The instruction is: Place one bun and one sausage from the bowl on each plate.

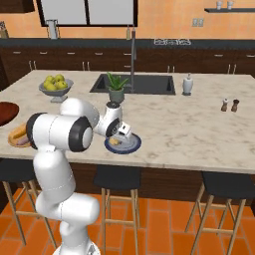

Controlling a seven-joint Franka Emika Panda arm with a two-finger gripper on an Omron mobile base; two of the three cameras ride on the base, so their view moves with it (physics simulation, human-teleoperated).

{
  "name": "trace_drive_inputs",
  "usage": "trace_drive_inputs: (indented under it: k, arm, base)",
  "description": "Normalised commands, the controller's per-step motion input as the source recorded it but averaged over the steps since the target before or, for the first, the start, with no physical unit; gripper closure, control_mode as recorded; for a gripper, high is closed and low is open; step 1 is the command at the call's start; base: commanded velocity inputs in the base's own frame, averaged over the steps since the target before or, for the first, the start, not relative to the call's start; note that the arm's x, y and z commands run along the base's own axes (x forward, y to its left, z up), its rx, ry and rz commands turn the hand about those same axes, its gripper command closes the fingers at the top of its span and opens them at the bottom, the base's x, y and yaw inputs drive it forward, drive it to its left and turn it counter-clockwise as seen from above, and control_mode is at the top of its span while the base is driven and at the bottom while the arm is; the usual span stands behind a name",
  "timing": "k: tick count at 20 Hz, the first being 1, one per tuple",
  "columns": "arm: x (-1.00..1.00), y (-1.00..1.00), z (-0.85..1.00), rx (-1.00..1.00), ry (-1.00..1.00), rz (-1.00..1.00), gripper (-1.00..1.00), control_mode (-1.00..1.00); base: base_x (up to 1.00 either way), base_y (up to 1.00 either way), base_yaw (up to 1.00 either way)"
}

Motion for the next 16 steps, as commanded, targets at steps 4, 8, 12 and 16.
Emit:
trace_drive_inputs:
  k: [4,8,12,16]
  arm:
    - [0.22,0.0,-0.31,-0.01,-0.01,-0.09,-1.0,-1.0]
    - [0.16,0.0,-0.01,0.0,0.0,-0.08,-1.0,-1.0]
    - [-0.03,0.0,0.42,0.0,0.01,-0.04,-1.0,-1.0]
    - [-0.33,0.0,0.56,0.0,0.0,-0.03,-1.0,-1.0]
  base:
    - [0.0,0.0,0.0]
    - [0.0,0.0,0.0]
    - [0.0,0.0,0.0]
    - [0.0,0.0,0.0]
